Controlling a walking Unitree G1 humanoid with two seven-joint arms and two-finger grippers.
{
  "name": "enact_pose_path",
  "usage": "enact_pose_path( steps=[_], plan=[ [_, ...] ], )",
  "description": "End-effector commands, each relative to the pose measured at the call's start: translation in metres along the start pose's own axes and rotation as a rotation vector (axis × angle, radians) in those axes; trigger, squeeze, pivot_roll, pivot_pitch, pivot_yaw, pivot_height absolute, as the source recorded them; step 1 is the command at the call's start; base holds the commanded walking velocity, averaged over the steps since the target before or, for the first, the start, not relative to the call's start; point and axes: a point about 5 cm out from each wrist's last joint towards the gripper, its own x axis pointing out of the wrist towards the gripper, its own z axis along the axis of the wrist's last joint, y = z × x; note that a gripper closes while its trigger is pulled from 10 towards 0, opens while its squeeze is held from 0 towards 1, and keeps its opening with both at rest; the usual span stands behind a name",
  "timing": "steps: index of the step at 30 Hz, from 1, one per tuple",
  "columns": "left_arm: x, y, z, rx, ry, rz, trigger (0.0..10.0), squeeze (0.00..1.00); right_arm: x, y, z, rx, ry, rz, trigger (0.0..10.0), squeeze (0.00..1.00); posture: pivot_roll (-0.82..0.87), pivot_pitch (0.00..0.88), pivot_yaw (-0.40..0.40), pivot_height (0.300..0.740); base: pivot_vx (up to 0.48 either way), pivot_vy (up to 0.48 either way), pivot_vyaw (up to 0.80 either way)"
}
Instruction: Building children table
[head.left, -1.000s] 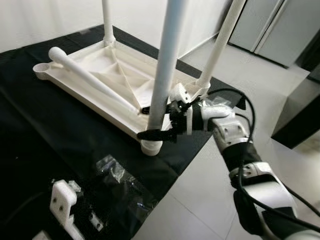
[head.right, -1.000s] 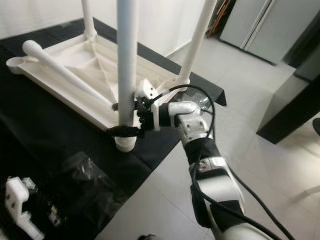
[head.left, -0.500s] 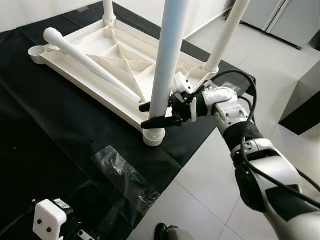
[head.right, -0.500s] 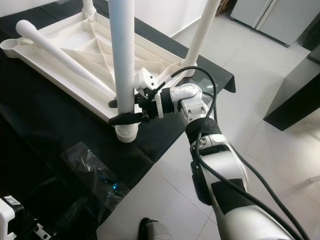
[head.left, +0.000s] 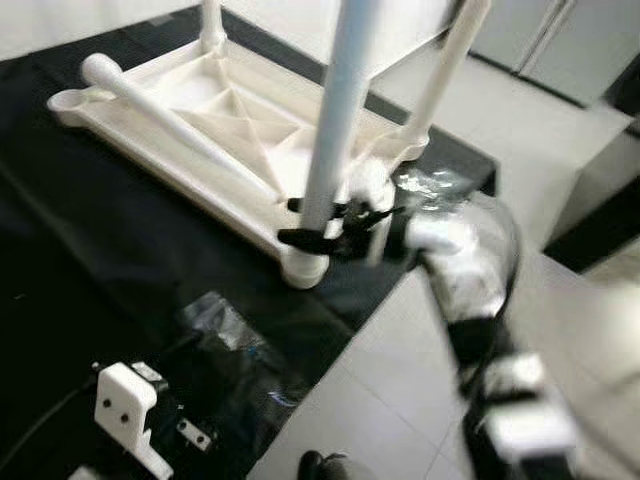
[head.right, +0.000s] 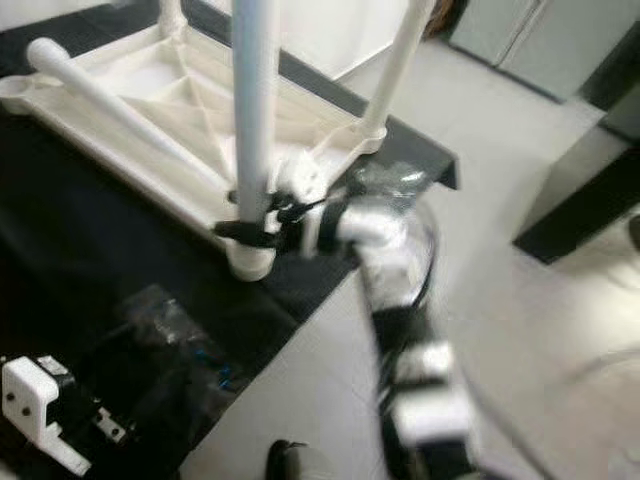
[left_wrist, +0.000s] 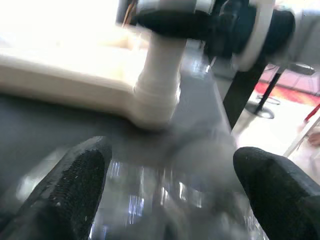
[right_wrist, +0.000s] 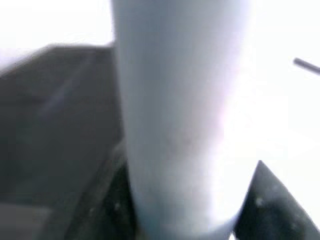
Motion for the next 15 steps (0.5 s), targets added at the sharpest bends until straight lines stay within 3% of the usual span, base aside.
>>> enact_pose_path(
  steps=[1, 3, 4, 7, 14, 15],
  plan=[
    [-0.006, -0.001, -0.006, -0.032, 0.026, 0.006, 10.0, 0.0, -0.024, -0.011, -0.046, 0.092, 0.231, -0.297, 0.0, 0.0, -0.05, 0.154, -0.164, 0.74, 0.0, 0.0, 0.0],
    [-0.002, 0.002, -0.006, -0.031, 0.019, -0.002, 10.0, 0.0, -0.03, -0.006, -0.052, 0.054, 0.231, -0.353, 0.0, 0.0, -0.06, 0.135, -0.157, 0.74, 0.0, 0.0, 0.0],
    [0.003, 0.006, -0.01, -0.03, 0.011, -0.002, 10.0, 0.0, -0.021, -0.007, -0.048, -0.011, 0.185, -0.323, 0.0, 0.0, -0.09, 0.07, -0.153, 0.74, 0.0, 0.0, 0.0],
    [0.012, 0.013, -0.014, -0.03, 0.0, -0.002, 10.0, 0.0, -0.01, -0.009, -0.046, -0.076, 0.136, -0.294, 0.0, 0.0, -0.08, 0.062, -0.165, 0.74, 0.0, 0.0, 0.0],
    [0.014, 0.016, -0.015, -0.03, -0.007, 0.004, 10.0, 0.0, -0.008, -0.01, -0.047, -0.052, 0.155, -0.298, 0.0, 0.0, -0.08, 0.067, -0.163, 0.74, 0.0, 0.0, 0.0],
    [0.013, 0.016, -0.014, -0.029, -0.009, 0.011, 10.0, 0.0, -0.011, -0.01, -0.043, -0.021, 0.178, -0.307, 10.0, 0.0, -0.07, 0.078, -0.163, 0.74, 0.0, 0.0, 0.0]
  ],
)
